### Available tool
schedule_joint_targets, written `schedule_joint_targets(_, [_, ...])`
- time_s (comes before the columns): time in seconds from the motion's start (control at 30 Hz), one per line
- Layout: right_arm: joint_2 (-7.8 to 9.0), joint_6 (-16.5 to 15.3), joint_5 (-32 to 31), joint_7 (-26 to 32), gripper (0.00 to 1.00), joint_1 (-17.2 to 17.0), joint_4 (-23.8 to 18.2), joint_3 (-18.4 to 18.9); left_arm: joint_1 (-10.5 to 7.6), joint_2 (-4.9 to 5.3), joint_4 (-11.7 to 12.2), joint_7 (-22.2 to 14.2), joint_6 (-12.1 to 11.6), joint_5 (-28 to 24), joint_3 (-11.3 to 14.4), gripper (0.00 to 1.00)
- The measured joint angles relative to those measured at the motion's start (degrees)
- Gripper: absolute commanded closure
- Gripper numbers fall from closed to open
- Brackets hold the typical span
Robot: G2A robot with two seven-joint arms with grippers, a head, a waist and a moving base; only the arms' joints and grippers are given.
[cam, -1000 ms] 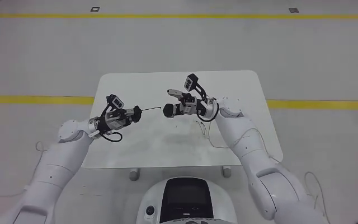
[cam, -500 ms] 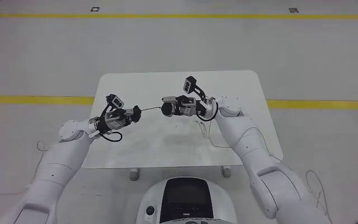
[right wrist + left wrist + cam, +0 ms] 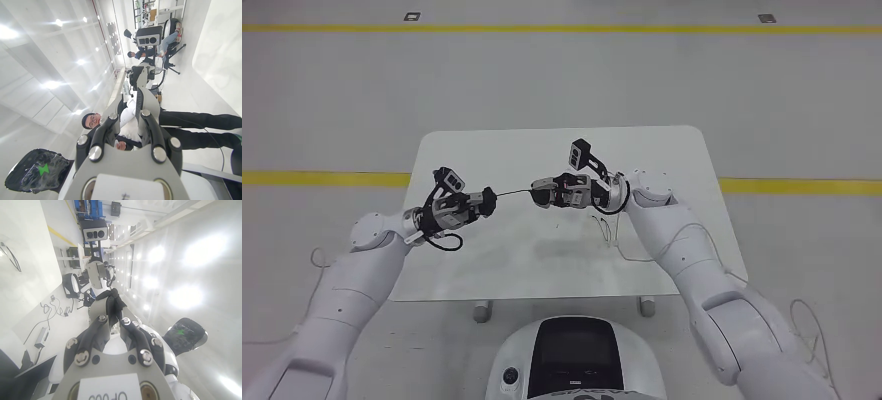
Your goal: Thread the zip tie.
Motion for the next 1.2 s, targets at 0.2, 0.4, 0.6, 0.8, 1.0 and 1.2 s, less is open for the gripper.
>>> schedule_joint_targets(0.2, [0.04, -0.5, 1.0, -0.1, 0.88, 0.5, 0.6, -0.7, -0.57, -0.29, 0.6, -0.3, 0.2, 0.3, 0.3, 1.0])
schedule_joint_targets(0.4, [-0.08, -0.7, 1.8, -0.5, 0.89, 0.9, 1.1, -1.8, -1.05, -0.47, 1.3, -1.1, 0.4, 0.3, 0.2, 1.0])
schedule_joint_targets(0.6, [-0.18, -0.9, 2.5, -0.8, 1.0, 1.3, 1.6, -2.8, -1.28, -0.58, 1.9, -1.8, 0.6, 0.3, 0.0, 1.0])
schedule_joint_targets(0.8, [-0.15, -0.9, 2.9, -1.3, 1.0, 1.5, 1.8, -3.5, -1.36, -0.67, 2.2, -2.1, 0.6, 0.6, -0.2, 0.91])
schedule_joint_targets(1.0, [-0.04, -1.1, 3.3, -1.7, 1.0, 1.4, 1.8, -4.0, -1.37, -0.66, 2.3, -2.0, 1.0, 1.0, -0.3, 0.0])
schedule_joint_targets(1.2, [0.22, -1.5, 3.4, -1.8, 1.0, 1.2, 1.7, -4.2, -1.37, -0.66, 2.3, -2.0, 1.0, 1.0, -0.3, 0.0])
